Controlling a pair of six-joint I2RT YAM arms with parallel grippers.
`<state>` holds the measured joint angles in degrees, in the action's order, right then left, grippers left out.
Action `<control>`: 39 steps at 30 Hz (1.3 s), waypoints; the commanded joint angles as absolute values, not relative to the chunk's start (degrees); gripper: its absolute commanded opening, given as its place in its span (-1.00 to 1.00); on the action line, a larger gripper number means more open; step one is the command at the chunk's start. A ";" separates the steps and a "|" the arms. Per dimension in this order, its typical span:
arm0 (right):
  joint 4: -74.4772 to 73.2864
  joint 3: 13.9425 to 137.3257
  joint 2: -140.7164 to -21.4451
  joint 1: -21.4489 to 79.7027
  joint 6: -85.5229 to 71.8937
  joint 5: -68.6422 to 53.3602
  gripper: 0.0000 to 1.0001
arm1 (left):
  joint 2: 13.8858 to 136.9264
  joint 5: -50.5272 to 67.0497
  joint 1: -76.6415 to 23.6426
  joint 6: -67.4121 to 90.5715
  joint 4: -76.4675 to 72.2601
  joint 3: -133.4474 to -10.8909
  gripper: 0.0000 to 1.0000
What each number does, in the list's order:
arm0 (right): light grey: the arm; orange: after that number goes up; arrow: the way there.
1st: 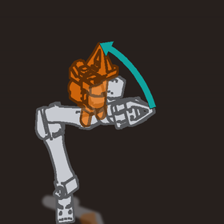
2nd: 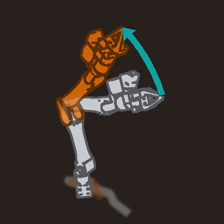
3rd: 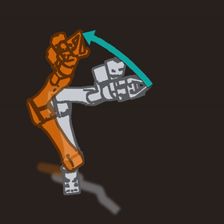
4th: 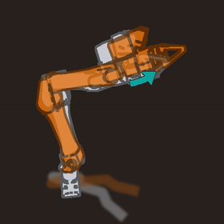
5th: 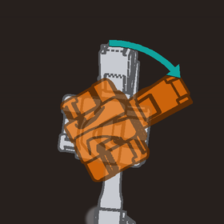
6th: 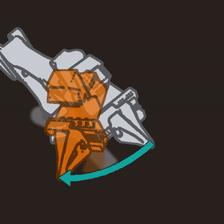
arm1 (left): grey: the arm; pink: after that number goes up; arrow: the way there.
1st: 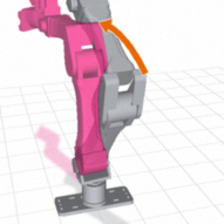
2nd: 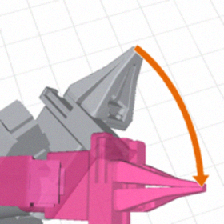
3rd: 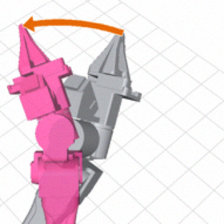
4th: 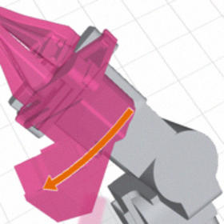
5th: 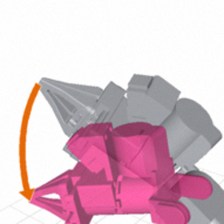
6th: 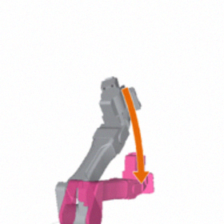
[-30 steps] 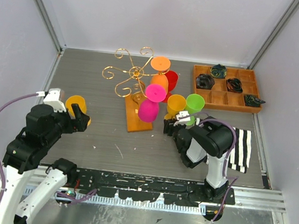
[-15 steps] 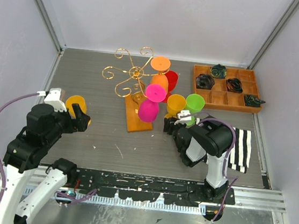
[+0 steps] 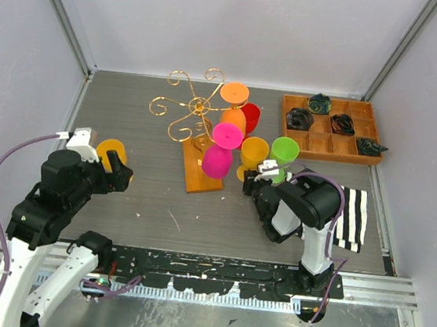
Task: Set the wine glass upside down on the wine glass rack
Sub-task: Pick up the wine glass at the center of the board.
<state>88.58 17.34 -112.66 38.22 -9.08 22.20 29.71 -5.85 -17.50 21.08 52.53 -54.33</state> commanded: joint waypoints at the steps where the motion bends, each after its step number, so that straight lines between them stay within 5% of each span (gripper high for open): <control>1: 97.15 18.04 -112.15 38.01 -6.84 21.63 -0.50 | 29.93 -5.05 -17.33 20.39 50.46 -53.44 0.77; 13: 97.25 15.24 -109.25 38.01 -6.45 18.55 -0.96 | 29.67 -5.10 -17.33 20.41 50.45 -53.44 0.77; 21: 97.21 12.29 -106.61 38.06 -7.15 18.54 -0.98 | 29.12 -5.29 -17.39 20.39 50.47 -53.40 0.77; 29: 97.21 13.53 -107.29 38.04 -7.77 21.86 -0.09 | 28.68 -5.57 -17.32 20.48 50.54 -53.36 0.77; 34: 97.29 15.28 -108.25 38.05 -8.17 21.97 0.23 | 28.83 -5.52 -17.40 20.48 50.58 -53.35 0.77; 39: 97.18 17.28 -109.25 38.03 -8.27 21.39 0.29 | 28.78 -5.58 -17.33 20.44 50.54 -53.37 0.77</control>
<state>88.60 15.27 -108.42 38.13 -8.03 20.75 29.32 -5.87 -17.50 21.08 52.51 -54.33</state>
